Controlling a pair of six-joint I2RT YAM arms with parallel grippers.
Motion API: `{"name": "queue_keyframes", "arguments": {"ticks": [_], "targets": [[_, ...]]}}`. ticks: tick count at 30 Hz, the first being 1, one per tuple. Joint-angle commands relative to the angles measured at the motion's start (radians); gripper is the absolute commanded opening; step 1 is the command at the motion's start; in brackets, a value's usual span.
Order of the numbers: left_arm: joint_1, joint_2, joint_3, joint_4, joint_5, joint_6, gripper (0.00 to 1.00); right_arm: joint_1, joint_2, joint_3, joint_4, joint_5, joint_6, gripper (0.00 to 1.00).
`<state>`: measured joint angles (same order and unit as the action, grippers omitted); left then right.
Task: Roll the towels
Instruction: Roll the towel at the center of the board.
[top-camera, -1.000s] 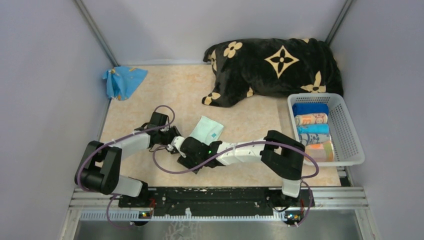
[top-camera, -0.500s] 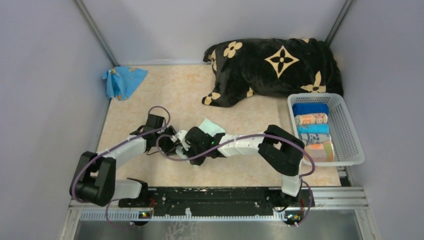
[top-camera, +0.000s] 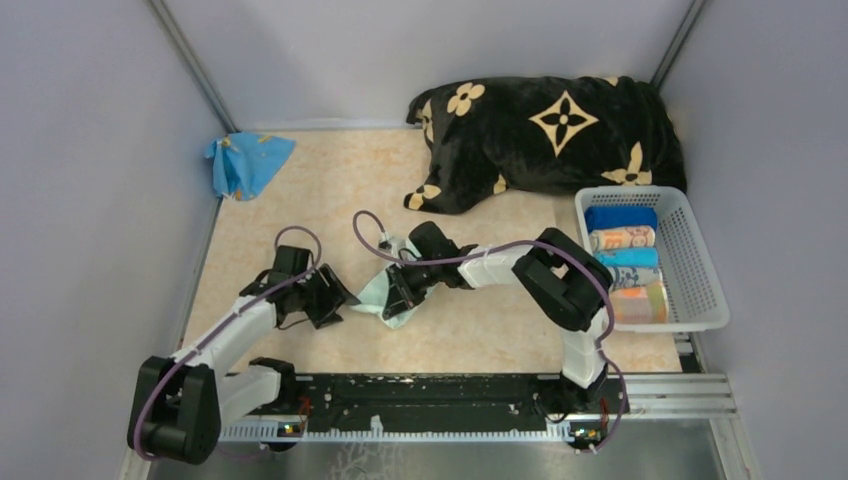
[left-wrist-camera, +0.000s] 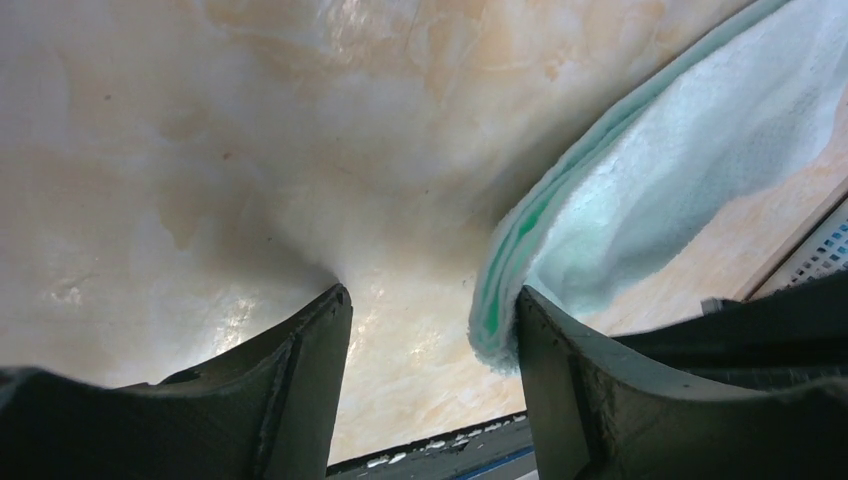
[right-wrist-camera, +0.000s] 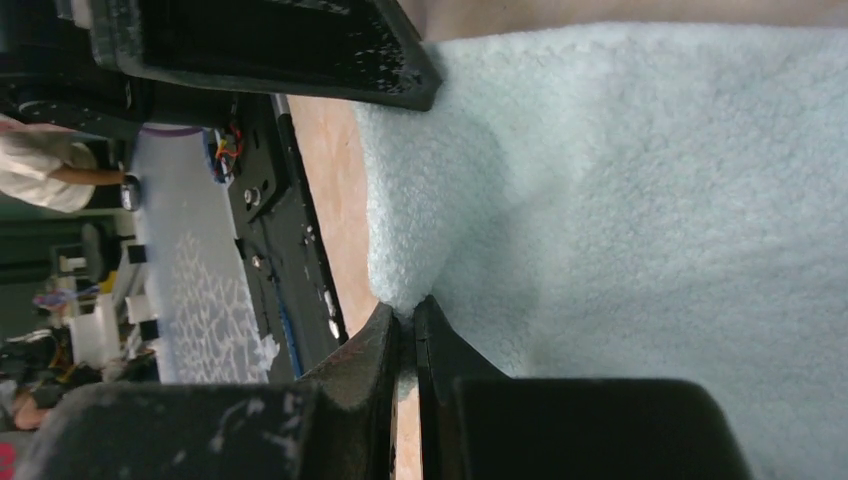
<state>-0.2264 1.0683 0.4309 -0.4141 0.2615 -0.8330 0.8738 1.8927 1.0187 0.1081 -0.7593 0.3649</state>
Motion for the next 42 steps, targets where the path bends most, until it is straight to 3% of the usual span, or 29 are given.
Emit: {"name": "queue_keyframes", "arguments": {"ticks": [1, 8, 14, 22, 30, 42], "targets": [[0.006, -0.058, -0.025, -0.028, 0.024, 0.001, 0.67, -0.027, 0.058, -0.016, 0.144, -0.124, 0.112, 0.05], [0.01, -0.147, 0.031, -0.152, -0.134, -0.017, 0.73, -0.027, 0.083, -0.046, 0.146, -0.159, 0.14, 0.05], [0.008, -0.15, 0.071, -0.201, -0.02, 0.058, 0.72, -0.03, 0.07, -0.089, 0.164, -0.161, 0.182, 0.06], [-0.028, -0.203, 0.018, -0.227, 0.071, 0.011, 0.63, -0.036, 0.064, -0.128, 0.218, -0.12, 0.239, 0.06], [-0.104, -0.143, -0.017, -0.174, 0.085, -0.029, 0.58, -0.039, 0.06, -0.129, 0.206, -0.1, 0.24, 0.07], [-0.124, 0.017, 0.018, -0.006, 0.042, -0.051, 0.56, -0.037, 0.017, -0.128, 0.127, -0.075, 0.183, 0.12]]}}
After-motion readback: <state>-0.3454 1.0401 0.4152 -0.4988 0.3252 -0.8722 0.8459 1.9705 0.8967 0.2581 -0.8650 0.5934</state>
